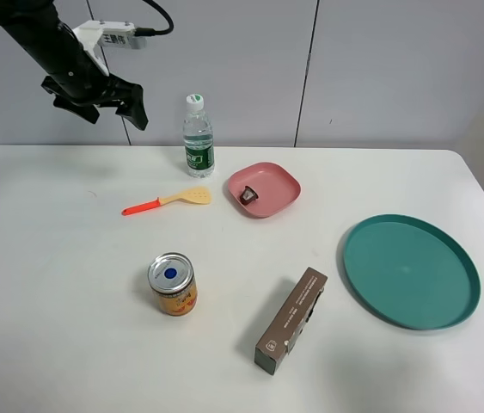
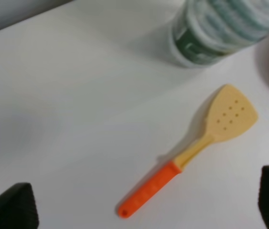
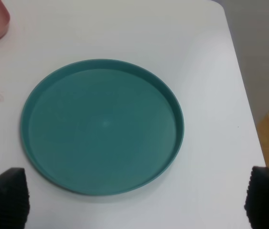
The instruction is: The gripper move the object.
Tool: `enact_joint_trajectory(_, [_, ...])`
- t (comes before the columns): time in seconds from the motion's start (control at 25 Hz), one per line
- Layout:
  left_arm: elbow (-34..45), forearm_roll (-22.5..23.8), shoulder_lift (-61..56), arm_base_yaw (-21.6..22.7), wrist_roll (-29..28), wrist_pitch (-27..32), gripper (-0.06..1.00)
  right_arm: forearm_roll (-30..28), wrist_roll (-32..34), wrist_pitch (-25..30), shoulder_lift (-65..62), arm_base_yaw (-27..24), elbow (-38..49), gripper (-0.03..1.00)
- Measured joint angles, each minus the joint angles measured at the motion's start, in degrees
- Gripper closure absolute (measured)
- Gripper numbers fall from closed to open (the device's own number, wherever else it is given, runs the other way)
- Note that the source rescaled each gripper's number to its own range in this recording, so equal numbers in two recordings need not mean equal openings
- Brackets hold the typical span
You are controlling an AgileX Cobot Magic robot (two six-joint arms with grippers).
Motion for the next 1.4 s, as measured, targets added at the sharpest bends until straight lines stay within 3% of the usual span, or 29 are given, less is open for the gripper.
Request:
enact_joint_trajectory(0.16, [4.33, 0.00, -3.51, 3.23, 0.28, 0.44, -0.01, 0.00, 0.00, 0.00, 0.00, 0.00, 0.00, -0.03])
enact_joint_trajectory(0.56, [24.06, 0.50, -18.44, 11.27, 0.89, -2.69, -0.01, 0.00, 0.00, 0.00, 0.00, 0.00, 0.00, -0.03])
enact_joint_trajectory(1.08, [50.10, 0.34, -48.05, 20.54, 0.97, -6.28, -0.01, 0.00, 0.00, 0.00, 0.00, 0.00, 0.00, -0.03])
enact_joint_trajectory(1.4, [59.54, 0.15, -67.04, 21.97, 0.67, -3.36, -0.01, 0.00, 0.00, 0.00, 0.00, 0.00, 0.00, -0.03])
